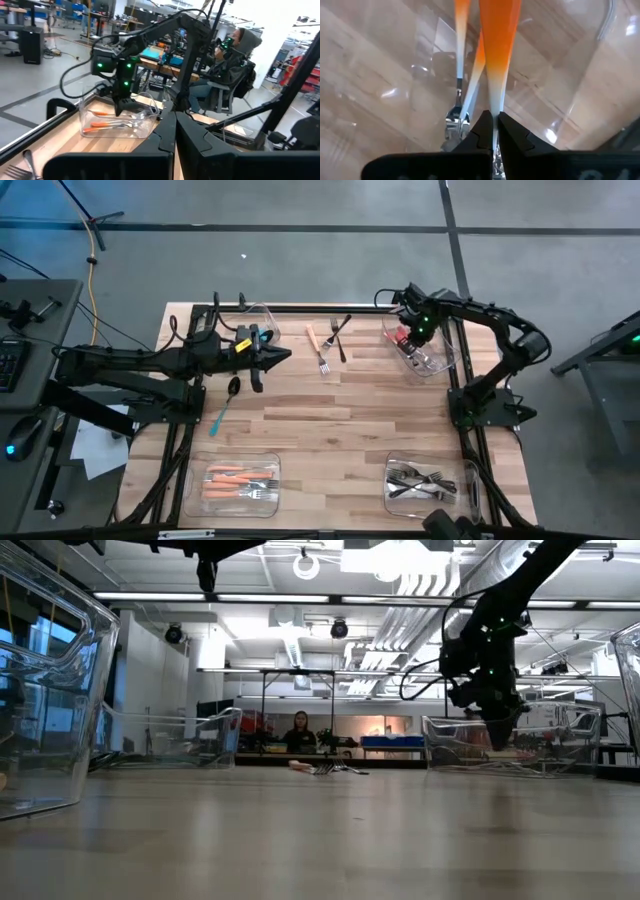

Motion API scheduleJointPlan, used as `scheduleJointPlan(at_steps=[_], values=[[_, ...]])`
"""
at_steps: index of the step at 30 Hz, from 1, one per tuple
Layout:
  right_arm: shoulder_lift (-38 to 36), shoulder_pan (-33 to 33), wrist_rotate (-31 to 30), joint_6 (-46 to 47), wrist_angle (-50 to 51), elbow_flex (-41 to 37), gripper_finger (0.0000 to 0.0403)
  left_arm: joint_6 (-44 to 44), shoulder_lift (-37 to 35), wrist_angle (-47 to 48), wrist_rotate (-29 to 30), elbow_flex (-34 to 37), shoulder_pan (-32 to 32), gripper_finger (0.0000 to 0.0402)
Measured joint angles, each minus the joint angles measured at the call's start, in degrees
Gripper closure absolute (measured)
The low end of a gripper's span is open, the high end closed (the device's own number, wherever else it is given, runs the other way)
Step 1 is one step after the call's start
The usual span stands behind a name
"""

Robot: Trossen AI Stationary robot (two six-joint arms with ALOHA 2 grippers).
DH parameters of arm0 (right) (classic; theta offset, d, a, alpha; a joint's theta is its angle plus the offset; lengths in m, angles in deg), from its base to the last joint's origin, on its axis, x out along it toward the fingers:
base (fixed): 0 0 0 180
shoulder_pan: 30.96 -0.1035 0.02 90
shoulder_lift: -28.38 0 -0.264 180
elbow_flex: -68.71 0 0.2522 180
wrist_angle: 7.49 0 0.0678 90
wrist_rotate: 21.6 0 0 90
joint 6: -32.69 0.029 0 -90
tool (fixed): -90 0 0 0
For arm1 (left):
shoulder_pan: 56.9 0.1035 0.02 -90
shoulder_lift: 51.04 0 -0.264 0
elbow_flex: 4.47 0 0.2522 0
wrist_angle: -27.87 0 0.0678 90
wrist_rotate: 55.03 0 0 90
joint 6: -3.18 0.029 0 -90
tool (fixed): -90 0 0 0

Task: Sort silverware by color (type)
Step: Put the orange fork into the top right transparent bin, then put the blue spoon into the top left transparent bin

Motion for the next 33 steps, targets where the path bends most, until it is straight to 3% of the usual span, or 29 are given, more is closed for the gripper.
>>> scheduleJointPlan(at_steps=[15, 20, 28, 33], values=[[0.0, 0.7, -0.1, 5.7, -3.2, -0.6, 0.0391, -0.1, 0.0, -0.1, 0.6, 0.0, 0.0, 0.0401], [0.0, 0.7, -0.1, 5.4, -3.2, -0.6, 0.0358, -0.1, 0.0, -0.1, 0.6, 0.0, 0.0, 0.0402], [0.0, 0.7, -0.1, 5.2, -3.1, -0.5, 0.0274, 0.0, 0.0, -0.1, 0.6, 0.0, 0.0, 0.0402], [-0.1, 0.7, -0.1, 3.4, -1.5, -0.5, 0.0249, 0.0, 0.0, -0.1, 0.6, 0.0, 0.0, 0.0402]])
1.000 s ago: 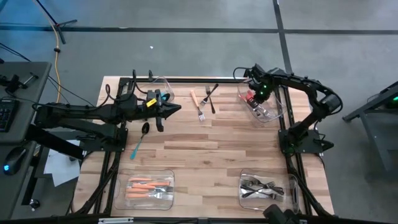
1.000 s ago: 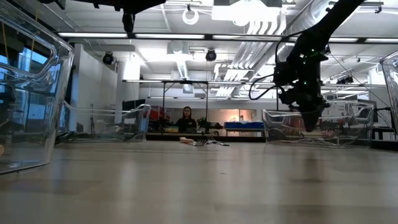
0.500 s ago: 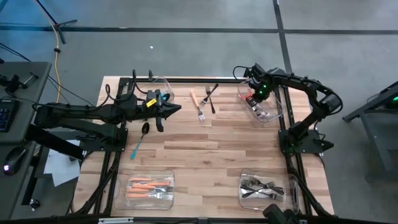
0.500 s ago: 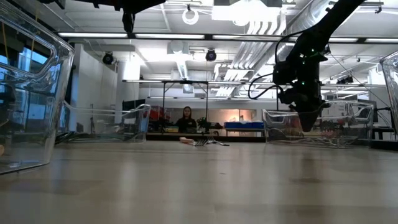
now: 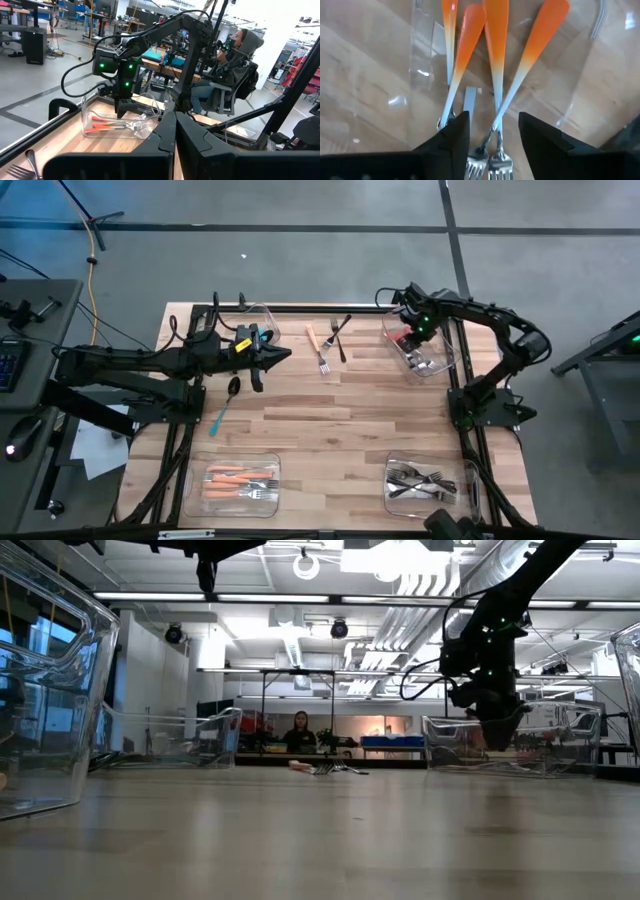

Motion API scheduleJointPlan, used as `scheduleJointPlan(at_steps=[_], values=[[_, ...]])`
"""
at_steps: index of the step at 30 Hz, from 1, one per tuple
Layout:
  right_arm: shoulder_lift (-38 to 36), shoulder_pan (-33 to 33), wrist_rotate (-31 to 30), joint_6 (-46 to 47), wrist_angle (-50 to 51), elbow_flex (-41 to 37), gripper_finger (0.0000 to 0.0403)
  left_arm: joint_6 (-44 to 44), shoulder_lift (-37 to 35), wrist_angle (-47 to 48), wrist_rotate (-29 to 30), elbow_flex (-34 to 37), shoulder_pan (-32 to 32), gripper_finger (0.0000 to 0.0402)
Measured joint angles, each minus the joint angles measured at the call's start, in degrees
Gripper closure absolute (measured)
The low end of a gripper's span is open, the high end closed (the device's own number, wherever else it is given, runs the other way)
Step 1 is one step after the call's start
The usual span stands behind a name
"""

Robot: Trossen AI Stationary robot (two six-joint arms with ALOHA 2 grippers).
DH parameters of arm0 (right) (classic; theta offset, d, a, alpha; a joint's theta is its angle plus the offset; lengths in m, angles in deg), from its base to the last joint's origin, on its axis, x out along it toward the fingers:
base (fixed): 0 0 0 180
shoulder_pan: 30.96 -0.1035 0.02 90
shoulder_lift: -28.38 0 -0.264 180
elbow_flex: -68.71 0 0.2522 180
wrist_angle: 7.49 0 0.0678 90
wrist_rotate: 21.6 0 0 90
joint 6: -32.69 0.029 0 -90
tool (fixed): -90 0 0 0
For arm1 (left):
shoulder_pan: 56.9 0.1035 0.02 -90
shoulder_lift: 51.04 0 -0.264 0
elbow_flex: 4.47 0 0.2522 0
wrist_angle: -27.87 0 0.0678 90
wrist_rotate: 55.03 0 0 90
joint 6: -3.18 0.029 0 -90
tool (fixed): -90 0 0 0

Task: Sort silverware by color (type)
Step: Put the blue spoon into the top left transparent bin

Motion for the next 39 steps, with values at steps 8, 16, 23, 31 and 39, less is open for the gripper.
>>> scheduleJointPlan(at_steps=[8, 16, 23, 31, 39], values=[[-9.0, -0.7, 0.0, -0.7, 1.5, 0.0, 0.0247, 0.0, 0.0, 0.0, 0.0, 0.0, 0.0, 0.0402], [-26.5, -6.7, 11.3, 4.4, -8.6, 0.0, 0.0247, 0.0, 0.0, 0.0, 0.0, 0.0, 0.0, 0.0402], [-32.4, -21.5, 12.0, 9.8, -22.1, 0.0, 0.0247, -0.1, 0.0, 0.0, 0.0, 0.0, 0.0, 0.0402], [-30.3, -38.4, 7.4, 10.2, -41.9, 0.0, 0.0247, -1.6, 0.0, -0.3, -1.9, 0.0, 0.0, 0.0402], [-29.3, -45.5, -0.1, 11.1, -43.6, 0.0, 0.0247, -1.6, 0.0, -0.3, -2.9, 0.0, 0.0, 0.0402]])
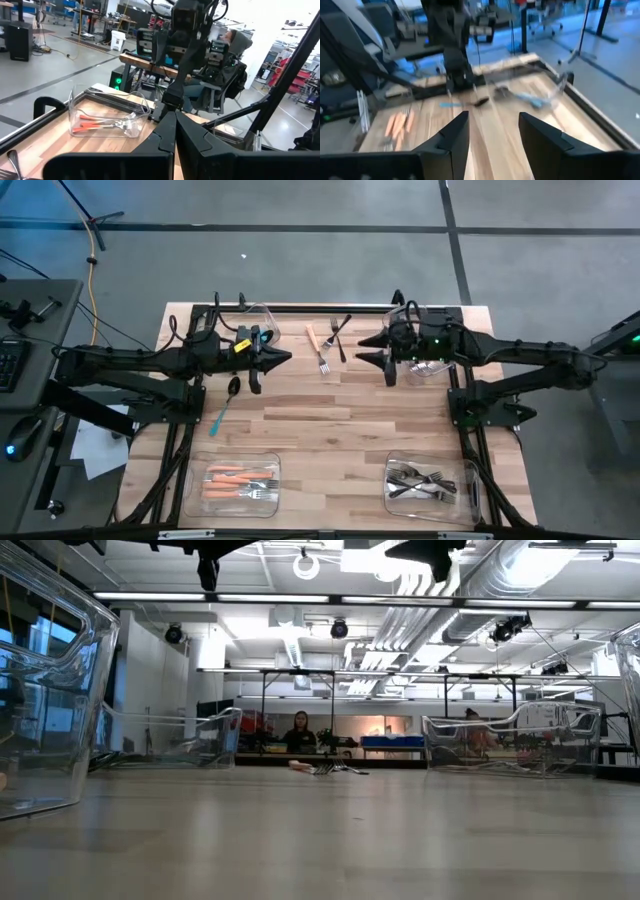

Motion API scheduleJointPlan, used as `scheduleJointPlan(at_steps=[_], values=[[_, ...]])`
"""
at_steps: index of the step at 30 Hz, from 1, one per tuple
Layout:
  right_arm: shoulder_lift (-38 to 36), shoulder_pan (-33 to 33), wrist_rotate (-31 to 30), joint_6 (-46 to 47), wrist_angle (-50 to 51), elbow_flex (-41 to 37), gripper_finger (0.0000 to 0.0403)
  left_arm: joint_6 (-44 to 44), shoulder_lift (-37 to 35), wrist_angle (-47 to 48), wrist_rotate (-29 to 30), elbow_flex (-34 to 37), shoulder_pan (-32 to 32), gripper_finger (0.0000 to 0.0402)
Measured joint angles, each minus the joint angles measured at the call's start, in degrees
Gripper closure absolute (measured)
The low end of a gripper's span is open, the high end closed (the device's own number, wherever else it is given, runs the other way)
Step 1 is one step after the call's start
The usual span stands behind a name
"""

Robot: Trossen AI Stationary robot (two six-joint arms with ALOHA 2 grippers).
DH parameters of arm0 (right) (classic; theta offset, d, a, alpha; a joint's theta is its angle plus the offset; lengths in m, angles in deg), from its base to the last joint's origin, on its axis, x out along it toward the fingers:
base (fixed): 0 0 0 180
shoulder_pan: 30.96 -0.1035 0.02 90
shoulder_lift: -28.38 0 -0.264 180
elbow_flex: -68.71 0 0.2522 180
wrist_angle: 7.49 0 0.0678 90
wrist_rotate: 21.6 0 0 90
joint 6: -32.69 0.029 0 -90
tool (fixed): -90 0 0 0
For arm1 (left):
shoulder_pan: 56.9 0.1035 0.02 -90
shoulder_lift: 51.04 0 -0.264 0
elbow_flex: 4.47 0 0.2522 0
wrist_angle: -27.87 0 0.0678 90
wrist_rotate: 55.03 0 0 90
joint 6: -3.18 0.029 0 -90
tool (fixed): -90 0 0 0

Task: Sort silverware by color (type)
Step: Put the blue spoon into the top left transparent bin

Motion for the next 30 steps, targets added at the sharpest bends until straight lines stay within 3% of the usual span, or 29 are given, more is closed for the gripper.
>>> scheduleJointPlan(at_steps=[3, 11, 22, 25, 30], values=[[0.0, -1.2, -0.4, 0.6, 1.8, -0.5, 0.0247, 0.5, 0.0, 0.0, 0.0, 0.0, 0.0, 0.0401], [-0.4, -2.4, -0.3, 5.4, -21.9, -14.0, 0.0247, 0.6, 0.0, 0.1, 0.0, 0.0, 0.0, 0.0401], [-0.4, -1.1, 2.7, 0.1, -23.1, -12.8, 0.0252, 3.1, 0.0, 0.1, 0.1, 0.0, 0.0, 0.0402], [-0.4, -1.1, 3.0, 0.3, -23.1, -12.8, 0.0277, 3.1, 0.0, 0.1, 0.1, 0.0, 0.0, 0.0402], [-0.4, -1.1, 3.1, 0.2, -23.1, -12.8, 0.0358, 3.1, 0.0, 0.2, 0.4, 0.0, 0.0, 0.0402]])
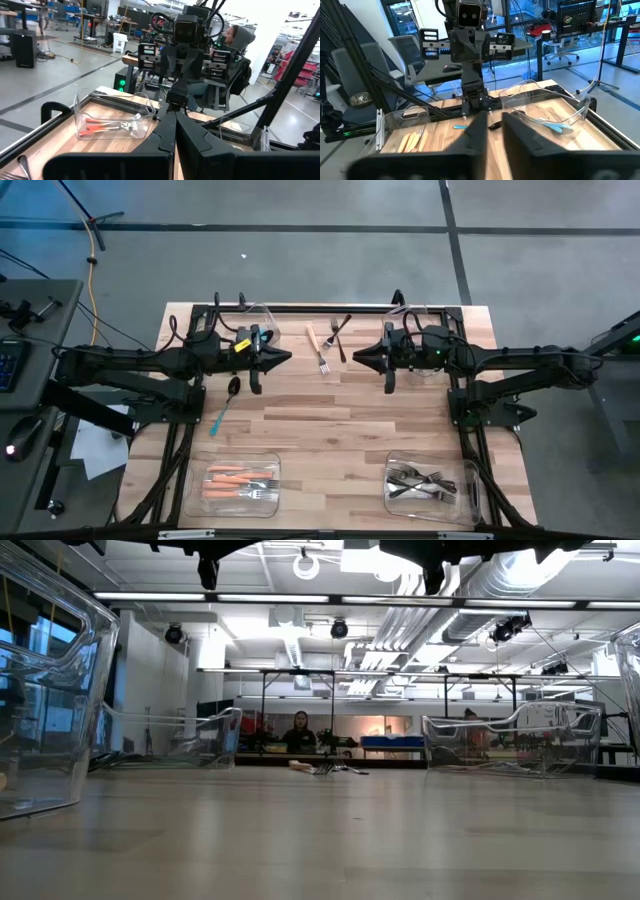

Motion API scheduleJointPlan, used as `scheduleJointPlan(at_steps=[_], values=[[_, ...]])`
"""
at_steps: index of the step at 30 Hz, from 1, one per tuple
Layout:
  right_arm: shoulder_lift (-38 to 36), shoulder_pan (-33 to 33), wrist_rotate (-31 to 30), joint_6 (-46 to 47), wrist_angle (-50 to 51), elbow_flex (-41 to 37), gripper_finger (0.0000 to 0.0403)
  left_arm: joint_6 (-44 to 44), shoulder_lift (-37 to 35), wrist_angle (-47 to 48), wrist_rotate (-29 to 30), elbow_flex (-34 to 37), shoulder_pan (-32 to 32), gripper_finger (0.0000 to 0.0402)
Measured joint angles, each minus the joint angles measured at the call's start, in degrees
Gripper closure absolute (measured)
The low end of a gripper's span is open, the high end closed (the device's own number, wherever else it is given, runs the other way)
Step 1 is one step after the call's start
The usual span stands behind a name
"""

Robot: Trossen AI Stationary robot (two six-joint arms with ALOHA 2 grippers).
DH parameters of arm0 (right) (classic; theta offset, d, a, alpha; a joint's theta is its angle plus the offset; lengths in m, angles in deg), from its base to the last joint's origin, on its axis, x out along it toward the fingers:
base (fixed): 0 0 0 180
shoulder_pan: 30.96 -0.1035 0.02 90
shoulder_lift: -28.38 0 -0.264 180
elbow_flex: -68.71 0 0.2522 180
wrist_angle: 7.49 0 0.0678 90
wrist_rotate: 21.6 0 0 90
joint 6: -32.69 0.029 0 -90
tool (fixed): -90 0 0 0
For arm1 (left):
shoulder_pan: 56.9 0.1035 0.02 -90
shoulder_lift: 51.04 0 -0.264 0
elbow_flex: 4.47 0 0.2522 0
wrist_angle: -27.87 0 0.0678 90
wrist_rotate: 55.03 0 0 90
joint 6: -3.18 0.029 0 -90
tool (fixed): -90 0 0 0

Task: Sort silverware by color (type)
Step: Put the blue spoon into the top left transparent bin

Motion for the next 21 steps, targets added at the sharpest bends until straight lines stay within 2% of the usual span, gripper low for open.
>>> scheduleJointPlan(at_steps=[3, 19, 21], values=[[0.0, 0.0, 0.0, 0.0, 0.0, 0.0, 0.0395, 0.0, 0.0, 0.0, 0.7, 0.0, 0.0, 0.0402], [0.0, 0.0, 0.0, -1.1, 0.1, 0.0, 0.0402, 0.0, 0.0, 2.0, 0.9, 0.0, 0.0, 0.0401], [0.0, 0.0, 0.0, -1.0, 0.1, 0.0, 0.0402, 0.0, 0.0, 2.3, 2.4, 0.0, 0.0, 0.0401]])
